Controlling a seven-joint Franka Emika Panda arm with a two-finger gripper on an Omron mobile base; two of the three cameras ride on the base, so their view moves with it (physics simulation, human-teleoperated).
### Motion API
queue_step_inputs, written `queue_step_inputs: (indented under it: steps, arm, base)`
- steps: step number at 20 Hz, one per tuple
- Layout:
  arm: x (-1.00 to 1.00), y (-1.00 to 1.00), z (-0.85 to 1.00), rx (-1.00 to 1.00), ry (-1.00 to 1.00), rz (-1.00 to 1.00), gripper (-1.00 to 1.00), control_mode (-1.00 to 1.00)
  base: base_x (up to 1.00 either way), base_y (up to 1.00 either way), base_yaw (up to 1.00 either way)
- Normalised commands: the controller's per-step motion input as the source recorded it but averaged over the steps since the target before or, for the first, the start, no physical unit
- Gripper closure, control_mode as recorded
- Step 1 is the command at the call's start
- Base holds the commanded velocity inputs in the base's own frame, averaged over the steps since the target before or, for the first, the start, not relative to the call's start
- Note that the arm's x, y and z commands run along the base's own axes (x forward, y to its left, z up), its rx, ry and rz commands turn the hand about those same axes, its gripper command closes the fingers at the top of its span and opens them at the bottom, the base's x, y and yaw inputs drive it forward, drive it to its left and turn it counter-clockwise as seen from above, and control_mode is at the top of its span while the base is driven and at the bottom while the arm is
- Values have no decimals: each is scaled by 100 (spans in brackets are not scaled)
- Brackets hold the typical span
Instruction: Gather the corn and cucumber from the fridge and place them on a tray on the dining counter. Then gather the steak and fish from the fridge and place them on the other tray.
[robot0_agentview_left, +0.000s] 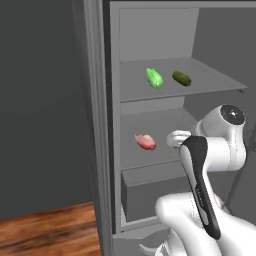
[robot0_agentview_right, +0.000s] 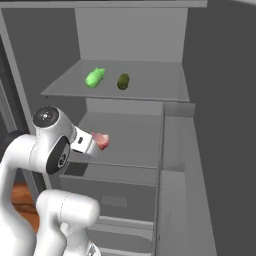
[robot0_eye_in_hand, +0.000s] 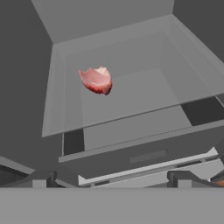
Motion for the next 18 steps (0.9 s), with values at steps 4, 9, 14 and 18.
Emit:
queue_step_inputs:
  steps: [4,9,14,18]
  arm:
    - [0,0,0,0,0,0,-100,100]
    - [0,0,0,0,0,0,-100,100]
    - [0,0,0,0,0,0,-100,100]
    - [12,0,-5,0,1,1,-100,-100]
  base:
    - [50,-24,6]
    - [58,-8,3]
    - [20,0,0]
    - [21,0,1]
